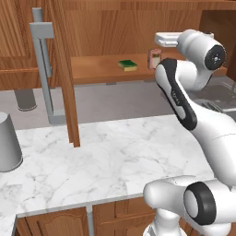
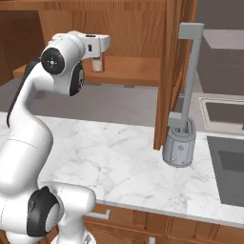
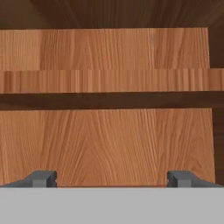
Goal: Pick up the sponge and bar soap from the sink, and place them back in the cabinet, and close the cabinet doors.
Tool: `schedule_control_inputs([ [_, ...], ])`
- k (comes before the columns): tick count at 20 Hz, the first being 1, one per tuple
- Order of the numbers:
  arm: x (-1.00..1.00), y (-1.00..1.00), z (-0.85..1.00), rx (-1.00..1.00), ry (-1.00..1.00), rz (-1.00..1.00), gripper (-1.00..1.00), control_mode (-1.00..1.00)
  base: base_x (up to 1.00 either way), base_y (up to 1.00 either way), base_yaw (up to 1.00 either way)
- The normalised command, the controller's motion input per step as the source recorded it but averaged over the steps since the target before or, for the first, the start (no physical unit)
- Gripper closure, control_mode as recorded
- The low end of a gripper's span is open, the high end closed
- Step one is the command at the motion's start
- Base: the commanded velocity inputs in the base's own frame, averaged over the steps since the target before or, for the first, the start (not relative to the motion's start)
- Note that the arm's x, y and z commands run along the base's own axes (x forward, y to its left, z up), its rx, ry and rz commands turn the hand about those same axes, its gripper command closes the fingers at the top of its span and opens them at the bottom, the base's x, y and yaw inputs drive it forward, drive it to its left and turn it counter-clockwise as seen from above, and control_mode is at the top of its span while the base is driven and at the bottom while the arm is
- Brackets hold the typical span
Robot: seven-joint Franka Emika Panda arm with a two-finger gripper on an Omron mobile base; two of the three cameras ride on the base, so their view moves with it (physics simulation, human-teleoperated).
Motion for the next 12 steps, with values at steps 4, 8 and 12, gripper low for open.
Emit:
schedule_control_inputs([
  [4, -0.38, 0.00, 0.24, -0.01, 0.03, 0.00, -1.00, -1.00, 0.00, 0.00, 0.00],
  [8, -0.43, 0.00, 0.00, -0.01, 0.00, 0.00, -1.00, -1.00, 0.00, 0.00, 0.00],
  [12, -0.50, 0.00, 0.00, -0.02, 0.00, 0.00, -1.00, -1.00, 0.00, 0.00, 0.00],
])
